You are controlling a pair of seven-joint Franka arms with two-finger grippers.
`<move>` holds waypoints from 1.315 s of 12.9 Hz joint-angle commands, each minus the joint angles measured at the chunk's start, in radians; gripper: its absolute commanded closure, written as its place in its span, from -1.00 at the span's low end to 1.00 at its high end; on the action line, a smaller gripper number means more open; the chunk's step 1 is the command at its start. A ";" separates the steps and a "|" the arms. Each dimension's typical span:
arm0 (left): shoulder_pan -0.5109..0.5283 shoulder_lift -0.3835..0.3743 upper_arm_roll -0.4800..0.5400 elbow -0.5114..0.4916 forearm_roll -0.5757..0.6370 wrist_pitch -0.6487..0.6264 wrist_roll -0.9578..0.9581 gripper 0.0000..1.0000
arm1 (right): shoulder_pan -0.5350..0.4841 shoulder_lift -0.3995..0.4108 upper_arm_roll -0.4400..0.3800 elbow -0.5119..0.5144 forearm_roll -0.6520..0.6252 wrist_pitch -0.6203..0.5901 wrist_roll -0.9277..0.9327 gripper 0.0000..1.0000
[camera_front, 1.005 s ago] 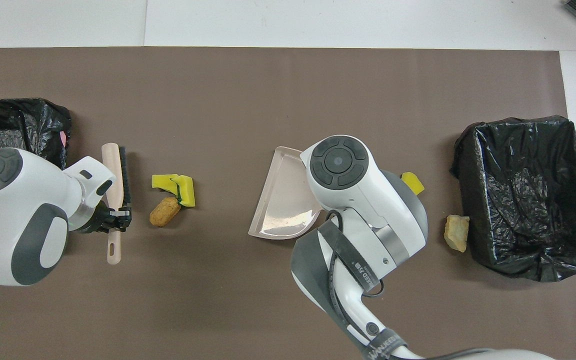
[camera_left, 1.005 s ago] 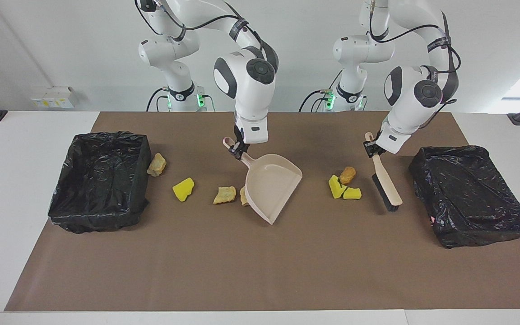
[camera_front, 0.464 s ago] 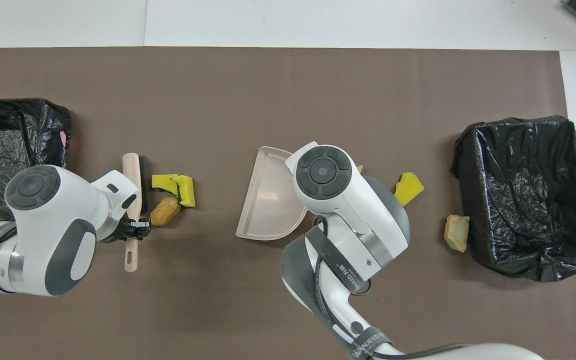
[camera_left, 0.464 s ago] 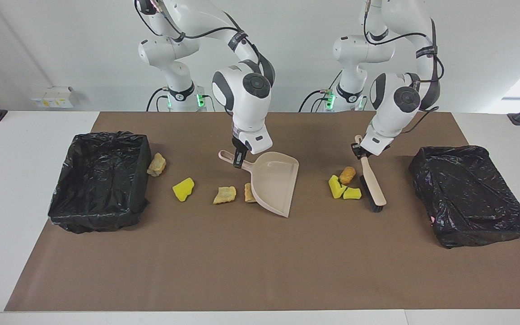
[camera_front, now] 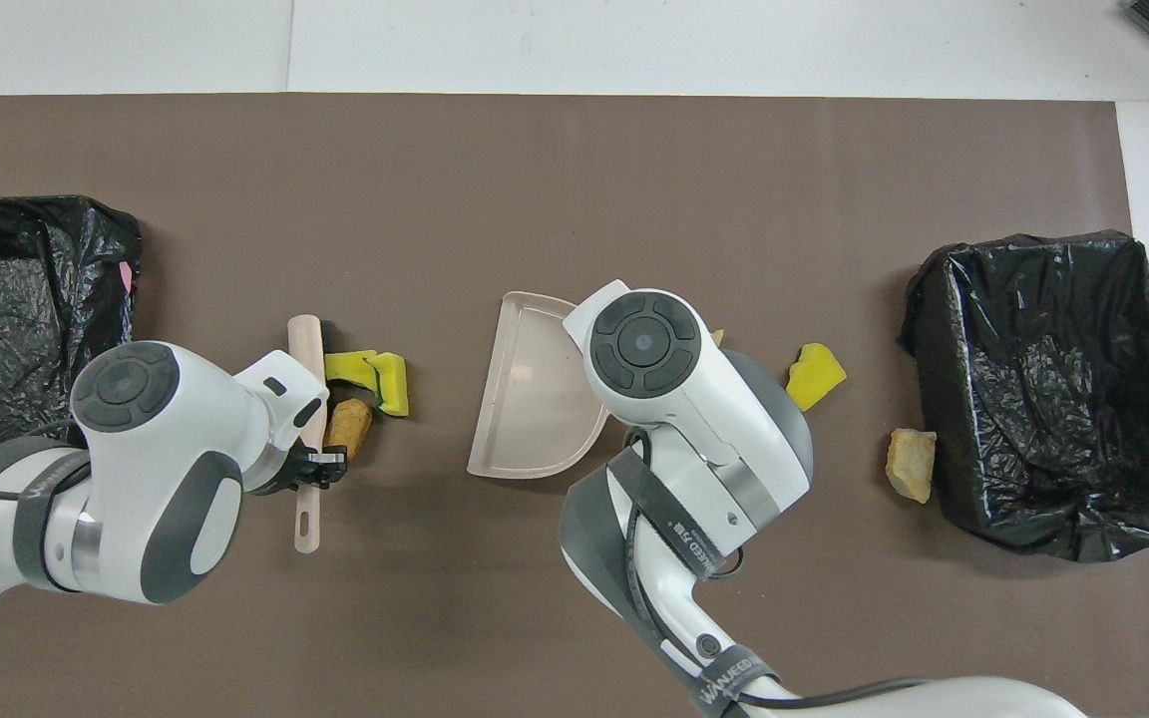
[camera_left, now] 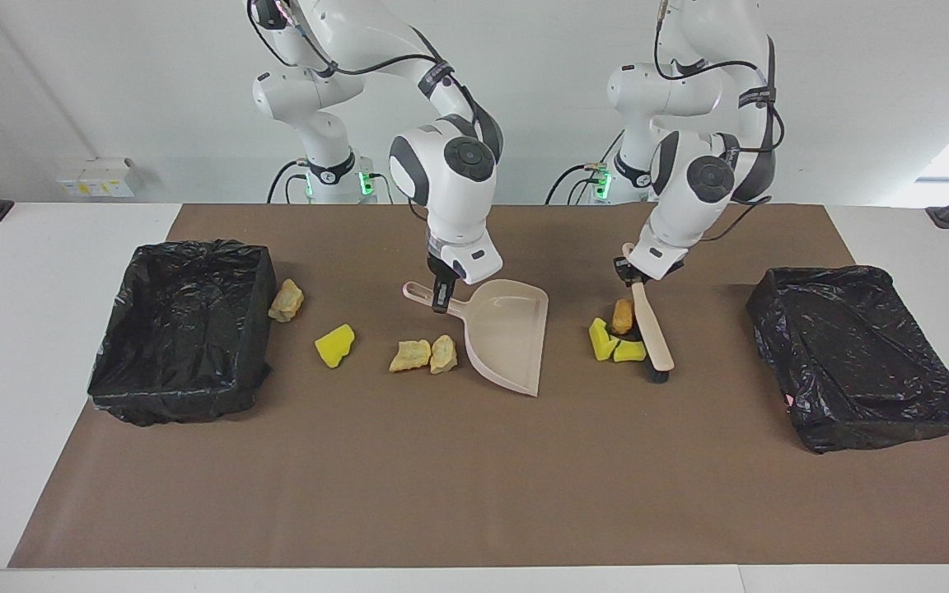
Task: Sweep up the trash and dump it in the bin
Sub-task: 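Sweep the yellow sponges and lump into the dustpan with the left gripper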
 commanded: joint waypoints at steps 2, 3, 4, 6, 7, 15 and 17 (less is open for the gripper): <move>-0.106 0.011 0.013 0.016 -0.061 0.018 -0.002 1.00 | -0.004 0.007 0.008 -0.037 0.018 0.080 -0.059 1.00; -0.123 0.014 0.013 0.025 -0.085 0.017 -0.004 1.00 | -0.004 0.007 0.008 -0.038 0.020 0.080 -0.059 1.00; -0.124 0.018 0.013 0.039 -0.107 0.012 -0.006 1.00 | -0.005 0.007 0.008 -0.038 0.020 0.080 -0.059 1.00; -0.115 0.021 0.015 0.088 -0.125 -0.025 -0.006 1.00 | -0.005 0.007 0.008 -0.038 0.018 0.080 -0.059 1.00; -0.104 0.009 0.019 0.121 -0.145 -0.066 -0.010 1.00 | -0.005 0.007 0.008 -0.038 0.018 0.079 -0.064 1.00; 0.060 -0.155 0.021 0.087 -0.165 -0.425 -0.254 1.00 | -0.028 -0.070 0.008 -0.098 0.003 0.065 -0.245 1.00; 0.046 -0.267 0.015 -0.063 -0.165 -0.396 -0.327 1.00 | -0.013 -0.101 0.008 -0.164 0.004 0.109 -0.237 1.00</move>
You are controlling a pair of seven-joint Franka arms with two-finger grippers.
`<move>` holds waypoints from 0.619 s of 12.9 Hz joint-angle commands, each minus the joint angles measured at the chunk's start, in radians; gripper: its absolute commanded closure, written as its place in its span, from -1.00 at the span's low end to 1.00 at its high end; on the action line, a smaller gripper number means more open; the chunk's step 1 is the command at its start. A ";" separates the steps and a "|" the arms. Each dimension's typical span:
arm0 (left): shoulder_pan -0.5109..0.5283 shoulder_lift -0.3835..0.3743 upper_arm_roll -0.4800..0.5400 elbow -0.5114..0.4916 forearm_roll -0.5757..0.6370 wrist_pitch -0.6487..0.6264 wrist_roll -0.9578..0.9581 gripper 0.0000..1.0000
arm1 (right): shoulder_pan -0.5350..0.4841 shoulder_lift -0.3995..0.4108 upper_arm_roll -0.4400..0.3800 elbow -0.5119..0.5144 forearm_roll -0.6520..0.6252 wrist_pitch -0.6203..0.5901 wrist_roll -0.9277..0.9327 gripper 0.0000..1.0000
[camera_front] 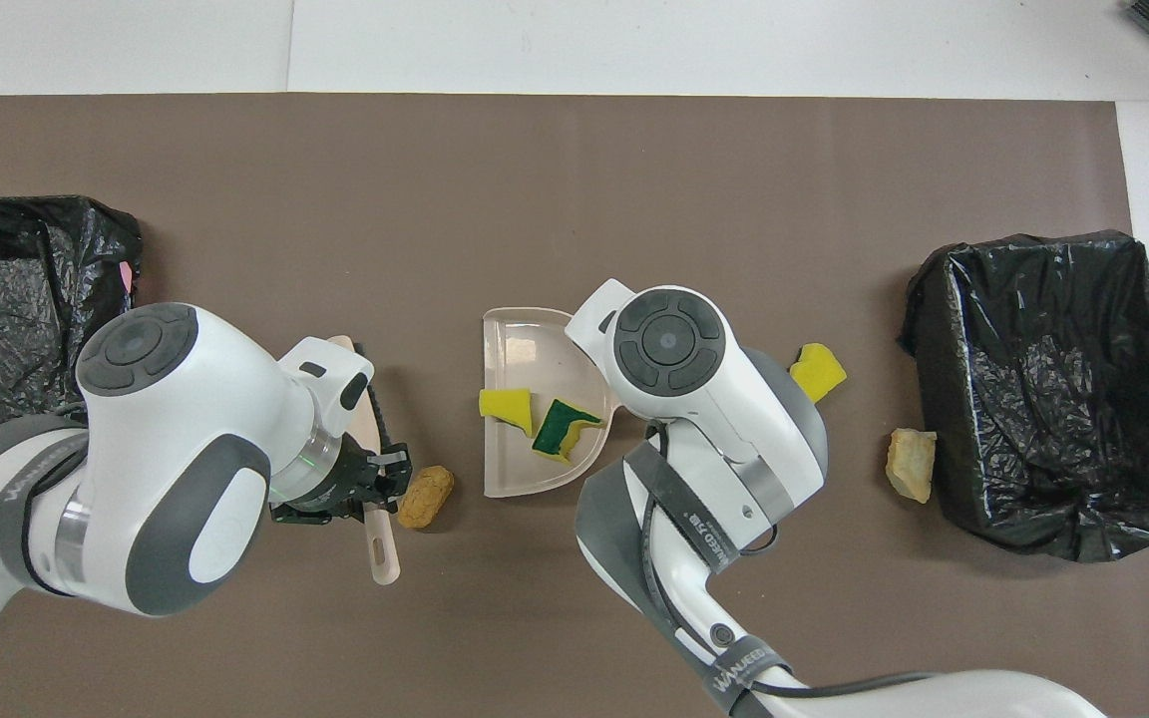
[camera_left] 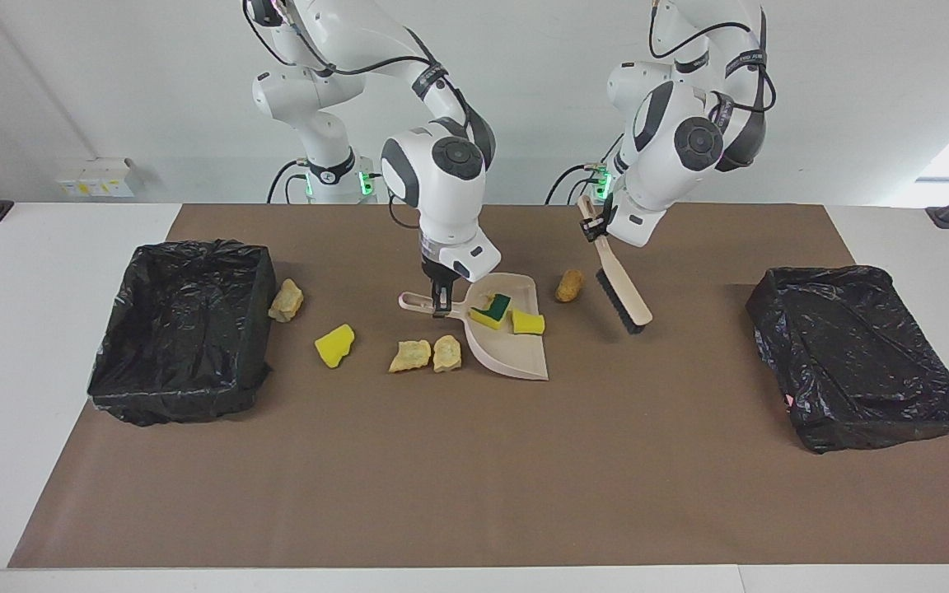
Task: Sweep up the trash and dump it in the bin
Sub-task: 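Sweep the yellow sponges and lump into the dustpan with the left gripper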
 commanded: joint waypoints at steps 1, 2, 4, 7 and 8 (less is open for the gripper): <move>-0.024 -0.180 -0.012 -0.219 -0.018 0.057 -0.069 1.00 | 0.016 -0.074 0.006 -0.116 0.005 0.067 -0.019 1.00; -0.058 -0.183 -0.012 -0.254 -0.018 0.098 -0.090 1.00 | 0.016 -0.082 0.006 -0.136 0.007 0.083 -0.019 1.00; -0.102 -0.164 -0.014 -0.287 -0.018 0.216 -0.111 1.00 | 0.019 -0.091 0.006 -0.150 0.011 0.087 -0.024 1.00; -0.236 -0.070 -0.014 -0.285 -0.018 0.359 -0.098 1.00 | 0.021 -0.082 0.006 -0.150 0.018 0.100 -0.016 1.00; -0.274 -0.044 -0.014 -0.284 -0.018 0.388 -0.100 1.00 | 0.021 -0.082 0.006 -0.150 0.019 0.101 -0.015 1.00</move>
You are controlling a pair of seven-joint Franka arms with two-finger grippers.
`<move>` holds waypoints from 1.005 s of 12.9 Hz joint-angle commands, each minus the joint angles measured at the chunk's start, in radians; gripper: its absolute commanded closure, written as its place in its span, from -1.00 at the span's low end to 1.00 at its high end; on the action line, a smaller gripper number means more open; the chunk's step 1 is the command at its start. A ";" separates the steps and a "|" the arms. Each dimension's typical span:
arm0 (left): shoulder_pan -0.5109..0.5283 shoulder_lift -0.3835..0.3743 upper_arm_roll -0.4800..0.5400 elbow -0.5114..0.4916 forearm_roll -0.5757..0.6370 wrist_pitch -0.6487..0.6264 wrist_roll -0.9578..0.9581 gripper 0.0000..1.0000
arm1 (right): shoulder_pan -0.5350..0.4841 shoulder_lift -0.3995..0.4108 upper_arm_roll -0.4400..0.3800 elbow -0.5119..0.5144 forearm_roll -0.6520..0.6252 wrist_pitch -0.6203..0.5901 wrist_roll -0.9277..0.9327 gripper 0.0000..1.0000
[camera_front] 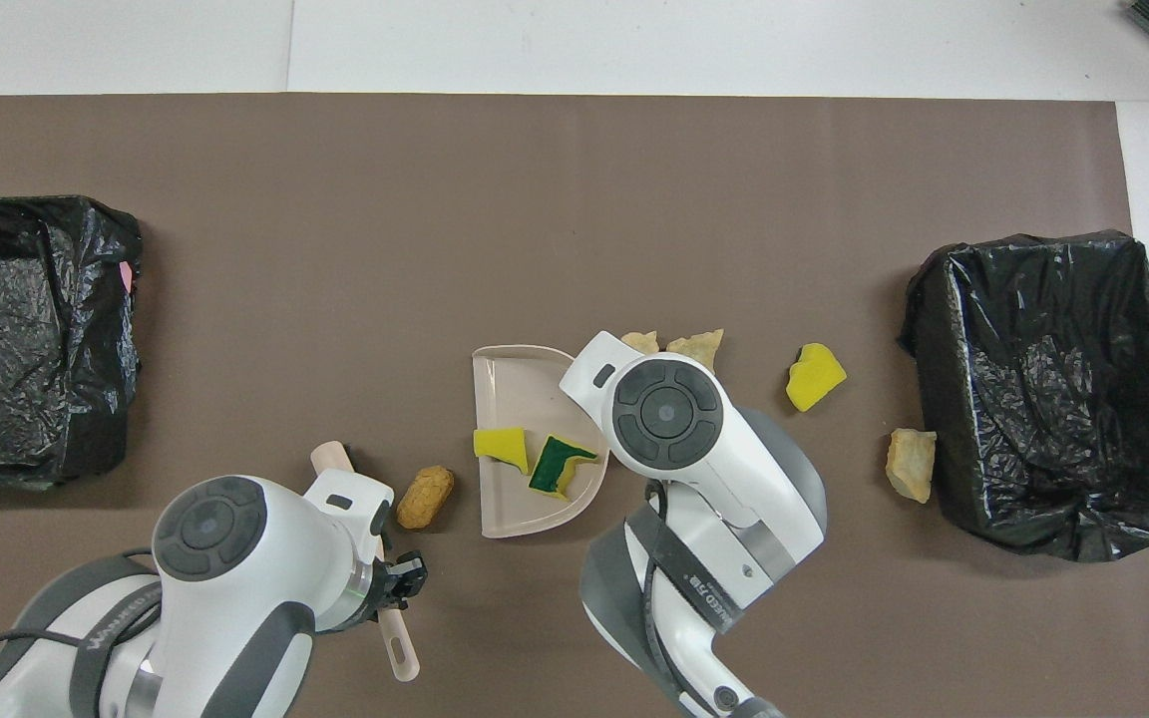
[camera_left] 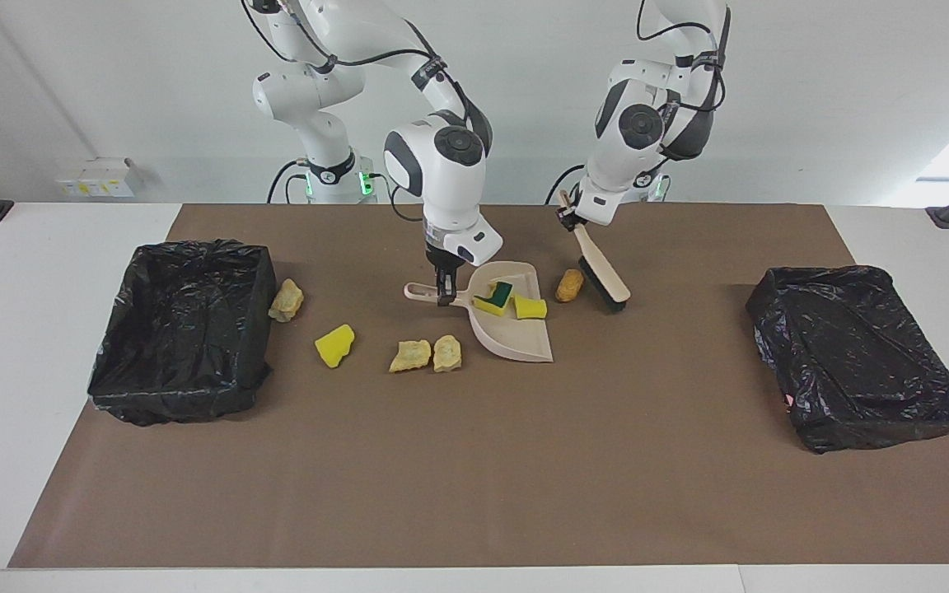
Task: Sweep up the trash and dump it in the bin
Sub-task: 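Sweep the yellow sponges and lump into the dustpan with the left gripper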
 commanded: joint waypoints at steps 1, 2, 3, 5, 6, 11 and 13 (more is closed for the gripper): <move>-0.085 0.063 0.011 0.009 -0.018 0.079 -0.007 1.00 | -0.004 -0.020 0.005 -0.034 0.016 0.021 -0.015 1.00; -0.085 0.078 0.011 0.032 -0.030 0.081 -0.006 1.00 | -0.006 -0.020 0.005 -0.033 0.016 0.021 -0.015 1.00; -0.086 0.105 0.011 0.073 -0.033 0.081 -0.004 1.00 | -0.006 -0.018 0.005 -0.033 0.016 0.023 -0.015 1.00; -0.108 0.153 0.010 0.148 -0.035 0.084 0.026 1.00 | -0.007 -0.015 0.005 -0.027 0.016 0.021 -0.010 1.00; -0.119 0.170 0.011 0.180 -0.035 0.084 0.093 1.00 | -0.007 -0.014 0.005 -0.024 0.016 0.021 -0.006 1.00; -0.099 0.152 0.023 0.217 -0.037 0.029 0.324 1.00 | -0.012 -0.009 0.005 -0.018 0.016 0.012 -0.006 1.00; -0.062 0.150 0.023 0.231 -0.035 -0.005 0.322 1.00 | -0.018 -0.011 0.005 -0.018 0.016 0.014 -0.004 1.00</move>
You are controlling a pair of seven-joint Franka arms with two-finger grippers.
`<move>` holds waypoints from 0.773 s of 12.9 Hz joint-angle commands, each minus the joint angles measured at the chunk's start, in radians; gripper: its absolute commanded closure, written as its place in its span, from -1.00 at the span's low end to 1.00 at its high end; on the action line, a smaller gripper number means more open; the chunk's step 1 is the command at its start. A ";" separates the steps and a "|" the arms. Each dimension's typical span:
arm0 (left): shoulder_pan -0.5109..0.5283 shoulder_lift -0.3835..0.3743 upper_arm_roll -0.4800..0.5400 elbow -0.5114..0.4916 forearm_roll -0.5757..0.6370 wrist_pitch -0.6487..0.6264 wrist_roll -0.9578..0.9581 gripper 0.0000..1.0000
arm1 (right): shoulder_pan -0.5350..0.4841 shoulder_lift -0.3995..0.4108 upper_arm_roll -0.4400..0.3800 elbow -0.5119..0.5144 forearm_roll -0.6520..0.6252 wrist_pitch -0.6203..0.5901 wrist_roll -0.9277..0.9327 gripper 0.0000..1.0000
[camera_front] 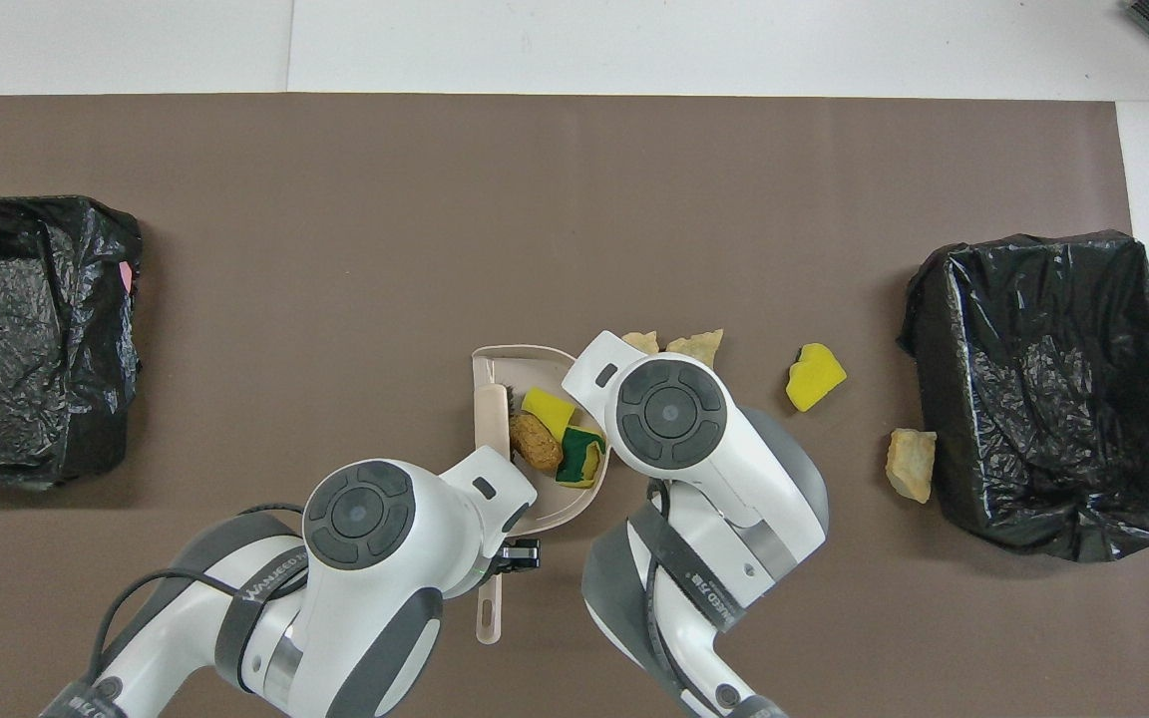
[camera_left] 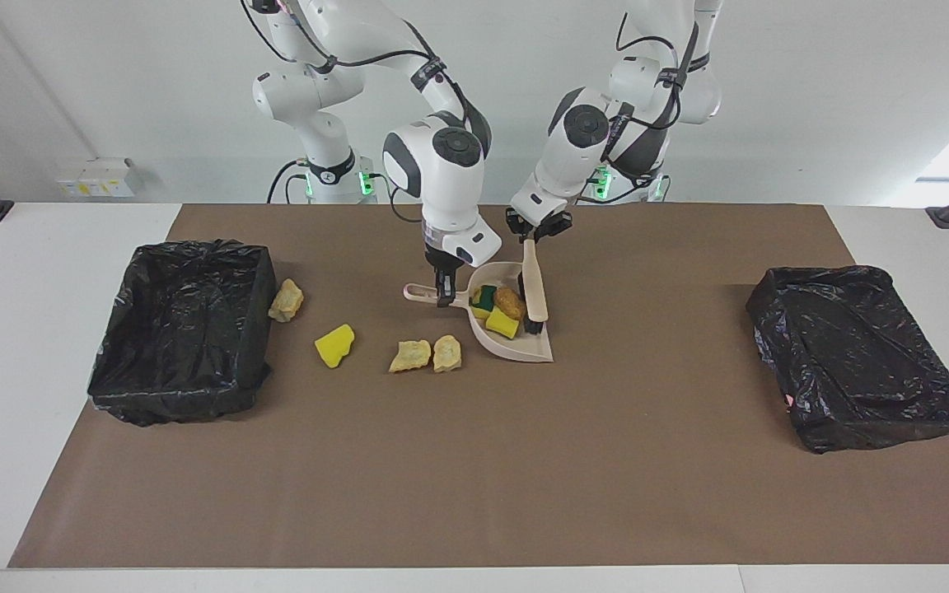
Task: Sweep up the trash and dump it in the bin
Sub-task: 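Sweep the yellow sponges and lump into the dustpan with the left gripper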
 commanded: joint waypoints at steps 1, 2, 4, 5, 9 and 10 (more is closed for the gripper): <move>0.044 -0.004 0.006 0.058 -0.015 -0.089 0.025 1.00 | -0.018 -0.012 0.006 -0.016 0.013 0.010 -0.006 1.00; 0.084 -0.004 0.004 0.081 -0.009 -0.131 0.024 1.00 | -0.020 -0.015 0.006 -0.016 0.013 0.010 -0.006 1.00; 0.103 -0.007 0.010 0.102 0.017 -0.153 0.034 1.00 | -0.038 -0.020 0.006 -0.016 0.015 0.014 -0.016 1.00; 0.121 -0.007 0.015 0.112 0.040 -0.159 0.036 1.00 | -0.054 -0.021 0.007 -0.015 0.021 0.016 -0.020 1.00; 0.178 -0.038 0.018 0.181 0.106 -0.275 0.036 1.00 | -0.113 -0.061 0.006 0.024 0.151 0.002 -0.128 1.00; 0.179 -0.041 0.021 0.213 0.146 -0.310 0.036 1.00 | -0.126 -0.077 0.003 0.037 0.165 -0.006 -0.148 1.00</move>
